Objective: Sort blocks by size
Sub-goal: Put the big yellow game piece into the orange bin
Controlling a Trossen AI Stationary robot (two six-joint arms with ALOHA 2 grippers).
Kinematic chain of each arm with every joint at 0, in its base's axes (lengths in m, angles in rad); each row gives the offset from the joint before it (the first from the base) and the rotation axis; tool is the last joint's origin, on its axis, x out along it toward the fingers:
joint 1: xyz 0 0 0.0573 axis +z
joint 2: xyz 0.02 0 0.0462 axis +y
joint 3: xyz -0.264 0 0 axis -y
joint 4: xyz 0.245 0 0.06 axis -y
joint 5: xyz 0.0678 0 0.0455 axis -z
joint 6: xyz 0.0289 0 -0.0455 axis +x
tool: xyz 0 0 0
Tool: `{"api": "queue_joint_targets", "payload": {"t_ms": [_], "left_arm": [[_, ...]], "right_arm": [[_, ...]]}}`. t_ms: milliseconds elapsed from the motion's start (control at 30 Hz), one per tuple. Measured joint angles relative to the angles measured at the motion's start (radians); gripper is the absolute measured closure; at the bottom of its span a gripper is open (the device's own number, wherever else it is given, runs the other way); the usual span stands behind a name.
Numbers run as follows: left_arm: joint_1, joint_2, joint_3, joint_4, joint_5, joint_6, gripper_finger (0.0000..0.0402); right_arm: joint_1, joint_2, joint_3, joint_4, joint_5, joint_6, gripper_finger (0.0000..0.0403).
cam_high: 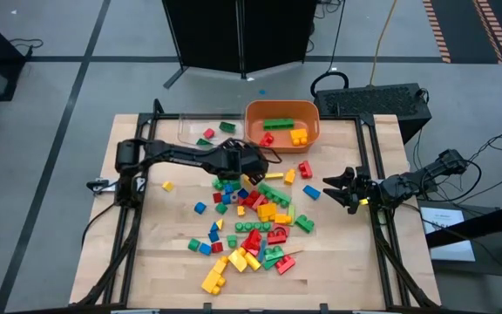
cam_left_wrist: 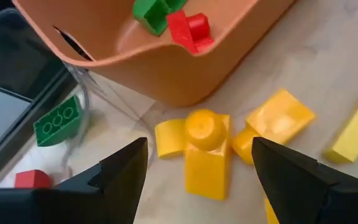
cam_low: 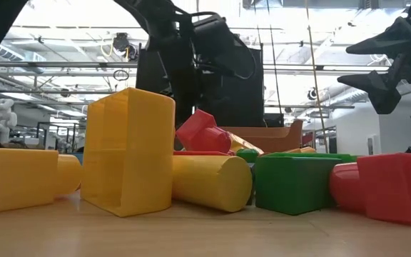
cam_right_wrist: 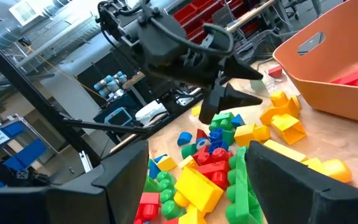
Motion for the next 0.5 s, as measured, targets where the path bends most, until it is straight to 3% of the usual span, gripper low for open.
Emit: {"api": "queue_joint_targets", "payload": {"t_ms": [500], "left_arm": [[0.103,0.002,0.001,0.050,0.204,0.055,0.0111]], "right_arm": [[0.000,0.000,0.000,0.000,0.000,-0.024,0.0142]]}}
